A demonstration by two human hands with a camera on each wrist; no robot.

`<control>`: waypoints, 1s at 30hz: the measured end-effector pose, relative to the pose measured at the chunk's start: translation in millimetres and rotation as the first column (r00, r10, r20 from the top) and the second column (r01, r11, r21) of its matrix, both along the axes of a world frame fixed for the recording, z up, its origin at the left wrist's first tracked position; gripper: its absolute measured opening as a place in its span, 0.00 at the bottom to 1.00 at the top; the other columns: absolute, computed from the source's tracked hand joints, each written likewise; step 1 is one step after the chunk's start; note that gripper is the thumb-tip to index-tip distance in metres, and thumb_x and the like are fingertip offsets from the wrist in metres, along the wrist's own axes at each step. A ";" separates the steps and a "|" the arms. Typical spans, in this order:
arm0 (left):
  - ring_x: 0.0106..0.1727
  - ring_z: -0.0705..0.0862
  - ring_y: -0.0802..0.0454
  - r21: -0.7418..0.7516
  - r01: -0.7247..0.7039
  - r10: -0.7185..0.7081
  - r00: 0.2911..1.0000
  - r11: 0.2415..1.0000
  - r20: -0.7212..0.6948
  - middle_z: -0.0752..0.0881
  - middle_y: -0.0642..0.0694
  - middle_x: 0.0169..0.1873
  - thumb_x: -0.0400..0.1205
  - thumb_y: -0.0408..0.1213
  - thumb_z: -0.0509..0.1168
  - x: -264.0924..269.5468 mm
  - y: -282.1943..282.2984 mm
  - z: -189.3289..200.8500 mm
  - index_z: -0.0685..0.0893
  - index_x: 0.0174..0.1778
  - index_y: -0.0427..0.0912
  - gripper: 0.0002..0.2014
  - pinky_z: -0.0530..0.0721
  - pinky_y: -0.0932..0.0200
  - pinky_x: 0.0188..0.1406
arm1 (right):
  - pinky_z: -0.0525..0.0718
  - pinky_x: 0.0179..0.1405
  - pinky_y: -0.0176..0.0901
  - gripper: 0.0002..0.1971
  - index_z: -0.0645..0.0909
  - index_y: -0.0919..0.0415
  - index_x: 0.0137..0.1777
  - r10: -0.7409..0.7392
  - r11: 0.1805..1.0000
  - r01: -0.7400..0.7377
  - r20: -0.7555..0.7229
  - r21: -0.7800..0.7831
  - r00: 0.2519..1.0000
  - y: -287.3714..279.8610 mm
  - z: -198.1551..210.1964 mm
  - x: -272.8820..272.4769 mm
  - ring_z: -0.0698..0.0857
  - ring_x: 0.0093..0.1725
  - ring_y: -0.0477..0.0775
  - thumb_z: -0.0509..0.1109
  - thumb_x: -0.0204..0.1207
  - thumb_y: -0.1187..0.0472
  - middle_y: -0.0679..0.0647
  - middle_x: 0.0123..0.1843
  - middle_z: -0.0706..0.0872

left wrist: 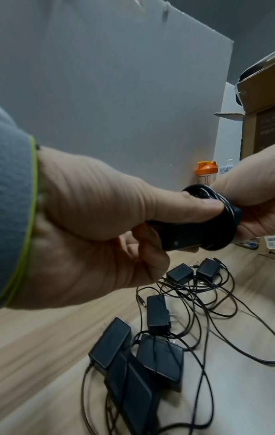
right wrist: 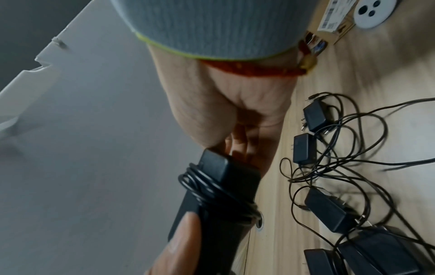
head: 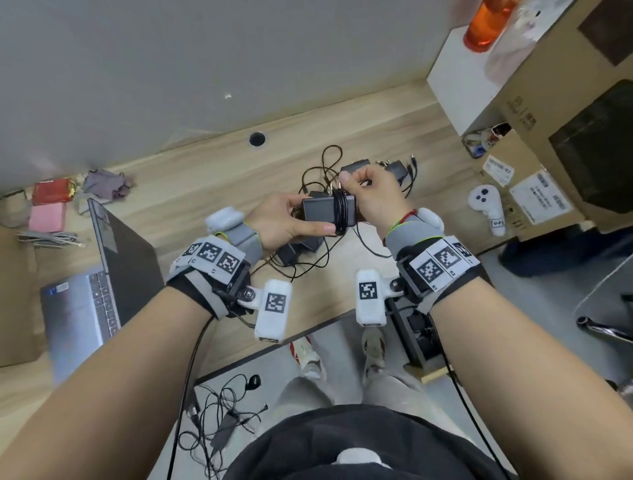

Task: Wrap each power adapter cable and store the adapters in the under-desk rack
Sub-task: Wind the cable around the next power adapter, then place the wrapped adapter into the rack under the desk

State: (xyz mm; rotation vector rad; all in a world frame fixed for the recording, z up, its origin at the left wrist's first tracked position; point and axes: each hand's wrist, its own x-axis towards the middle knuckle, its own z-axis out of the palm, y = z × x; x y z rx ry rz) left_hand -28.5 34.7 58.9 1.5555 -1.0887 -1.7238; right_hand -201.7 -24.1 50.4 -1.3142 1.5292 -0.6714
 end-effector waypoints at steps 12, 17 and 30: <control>0.34 0.85 0.52 0.078 -0.070 0.069 0.998 0.995 0.004 0.89 0.38 0.44 0.78 0.37 0.74 -84.3 23.8 8.8 0.82 0.62 0.34 0.19 0.85 0.63 0.34 | 0.91 0.35 0.50 0.19 0.85 0.65 0.48 0.029 0.973 -0.086 0.255 0.214 0.966 34.2 17.0 -82.7 0.89 0.36 0.60 0.70 0.81 0.46 0.67 0.48 0.88; 0.39 0.88 0.55 -0.020 -0.071 0.073 0.992 0.997 0.100 0.91 0.42 0.44 0.72 0.34 0.80 -163.6 45.1 0.3 0.86 0.61 0.39 0.22 0.87 0.64 0.39 | 0.91 0.37 0.51 0.21 0.86 0.68 0.56 0.063 0.956 -0.140 0.289 0.256 0.955 47.5 9.6 -161.2 0.91 0.42 0.62 0.69 0.82 0.46 0.64 0.49 0.91; 0.44 0.87 0.52 0.077 -0.119 0.101 0.973 0.990 0.208 0.90 0.47 0.45 0.65 0.42 0.85 -307.7 78.2 -56.5 0.86 0.61 0.39 0.30 0.87 0.57 0.50 | 0.90 0.45 0.48 0.16 0.81 0.52 0.58 0.170 0.897 -0.245 0.225 0.368 0.960 77.5 -49.1 -308.4 0.88 0.56 0.55 0.79 0.73 0.63 0.59 0.58 0.84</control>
